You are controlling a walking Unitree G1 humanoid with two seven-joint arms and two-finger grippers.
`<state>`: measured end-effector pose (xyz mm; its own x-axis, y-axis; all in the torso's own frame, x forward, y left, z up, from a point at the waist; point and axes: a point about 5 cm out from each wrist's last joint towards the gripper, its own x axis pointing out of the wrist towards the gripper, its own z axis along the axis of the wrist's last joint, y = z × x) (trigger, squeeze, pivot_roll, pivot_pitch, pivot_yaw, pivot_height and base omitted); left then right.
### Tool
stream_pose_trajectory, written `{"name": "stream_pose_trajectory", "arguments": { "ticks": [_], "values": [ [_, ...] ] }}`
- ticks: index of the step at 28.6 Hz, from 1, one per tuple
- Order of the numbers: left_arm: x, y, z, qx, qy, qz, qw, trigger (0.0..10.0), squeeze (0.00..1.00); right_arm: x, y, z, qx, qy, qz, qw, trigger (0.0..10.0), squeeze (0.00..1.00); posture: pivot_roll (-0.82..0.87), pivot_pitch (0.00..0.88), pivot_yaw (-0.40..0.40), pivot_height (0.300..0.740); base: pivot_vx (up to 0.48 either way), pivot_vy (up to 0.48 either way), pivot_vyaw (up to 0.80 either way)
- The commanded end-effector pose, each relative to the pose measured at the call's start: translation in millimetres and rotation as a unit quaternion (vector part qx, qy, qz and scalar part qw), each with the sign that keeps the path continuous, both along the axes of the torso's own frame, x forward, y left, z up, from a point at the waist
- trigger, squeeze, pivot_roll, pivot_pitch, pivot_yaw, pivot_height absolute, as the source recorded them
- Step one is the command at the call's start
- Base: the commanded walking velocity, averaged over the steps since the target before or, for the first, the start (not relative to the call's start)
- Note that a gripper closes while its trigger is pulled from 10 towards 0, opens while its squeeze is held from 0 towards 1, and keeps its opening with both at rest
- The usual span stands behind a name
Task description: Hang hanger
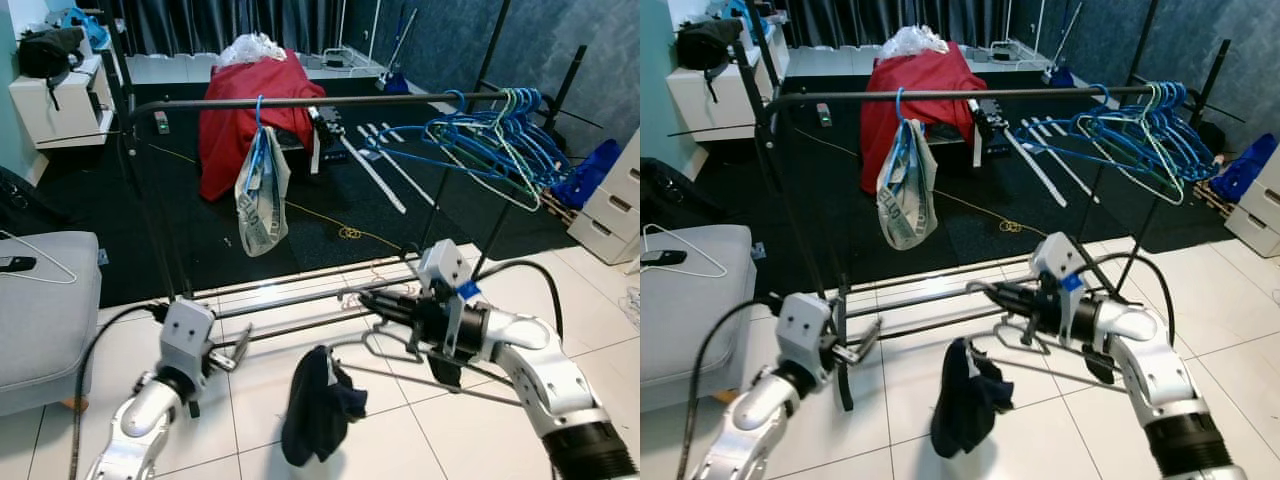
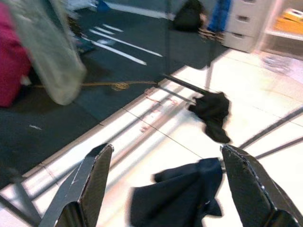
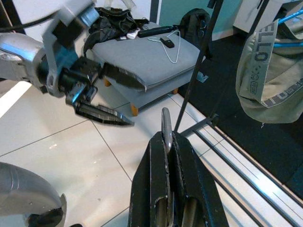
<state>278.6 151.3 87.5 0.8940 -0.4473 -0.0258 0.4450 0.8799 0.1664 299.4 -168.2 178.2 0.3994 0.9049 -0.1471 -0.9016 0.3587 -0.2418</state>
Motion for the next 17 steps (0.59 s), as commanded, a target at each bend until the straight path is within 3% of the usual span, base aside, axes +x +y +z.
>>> {"name": "stream_pose_trajectory", "arguments": {
  "ticks": [1, 7, 8, 10, 12, 13, 14, 16, 17],
  "values": [
    [2.2, 4.1, -4, 0.003, 0.013, 0.015, 1.000, 10.0, 0.00, 2.9, -4.1, 6, 0.002, -0.027, -0.010, 1.000, 10.0, 0.00, -0.12, 0.085, -0.065, 0.740, 0.000, 0.000, 0.00],
    [4.9, 7.6, -3, -0.001, 0.009, 0.027, 1.000, 10.0, 0.00, 10.1, -11.2, 3, -0.010, -0.035, -0.054, 0.998, 10.0, 0.00, -0.12, 0.080, -0.065, 0.740, 0.000, 0.000, 0.00],
    [6.3, 9.3, -1, -0.006, 0.007, 0.032, 0.999, 10.0, 0.00, 16.7, -16.7, 2, -0.011, -0.037, -0.096, 0.995, 10.0, 0.00, -0.12, 0.072, -0.064, 0.740, 0.000, 0.000, 0.00],
    [7.1, 10.3, 0, -0.010, 0.006, 0.035, 0.999, 10.0, 0.00, 20.8, -20.1, 1, -0.010, -0.039, -0.124, 0.992, 10.0, 0.00, -0.12, 0.070, -0.064, 0.740, 0.000, 0.000, 0.00],
    [7.1, 10.3, 0, -0.010, 0.006, 0.035, 0.999, 10.0, 0.00, 20.8, -20.1, 1, -0.010, -0.039, -0.124, 0.992, 10.0, 0.00, -0.12, 0.070, -0.064, 0.740, 0.000, 0.000, 0.00],
    [7.5, 8.2, 3, -0.023, 0.003, 0.033, 0.999, 10.0, 0.00, 25.3, -21.5, 4, 0.024, -0.035, -0.153, 0.987, 10.0, 0.00, -0.11, 0.065, -0.063, 0.740, 0.000, 0.000, 0.00],
    [6.8, 2.0, 5, -0.041, 0.001, 0.015, 0.999, 10.0, 0.00, 24.5, -19.3, 6, 0.065, -0.030, -0.145, 0.987, 10.0, 0.00, -0.11, 0.059, -0.062, 0.740, 0.000, 0.000, 0.00],
    [6.8, 2.0, 5, -0.041, 0.001, 0.015, 0.999, 10.0, 0.00, 24.5, -19.3, 6, 0.065, -0.030, -0.145, 0.987, 10.0, 0.00, -0.11, 0.059, -0.062, 0.740, 0.000, 0.000, 0.00],
    [5.4, -3.9, 6, -0.051, 0.002, -0.006, 0.999, 10.0, 0.00, 22.0, -16.8, 8, 0.090, -0.029, -0.127, 0.987, 10.0, 0.00, -0.11, 0.059, -0.062, 0.740, 0.000, 0.000, 0.00]
  ]
}}
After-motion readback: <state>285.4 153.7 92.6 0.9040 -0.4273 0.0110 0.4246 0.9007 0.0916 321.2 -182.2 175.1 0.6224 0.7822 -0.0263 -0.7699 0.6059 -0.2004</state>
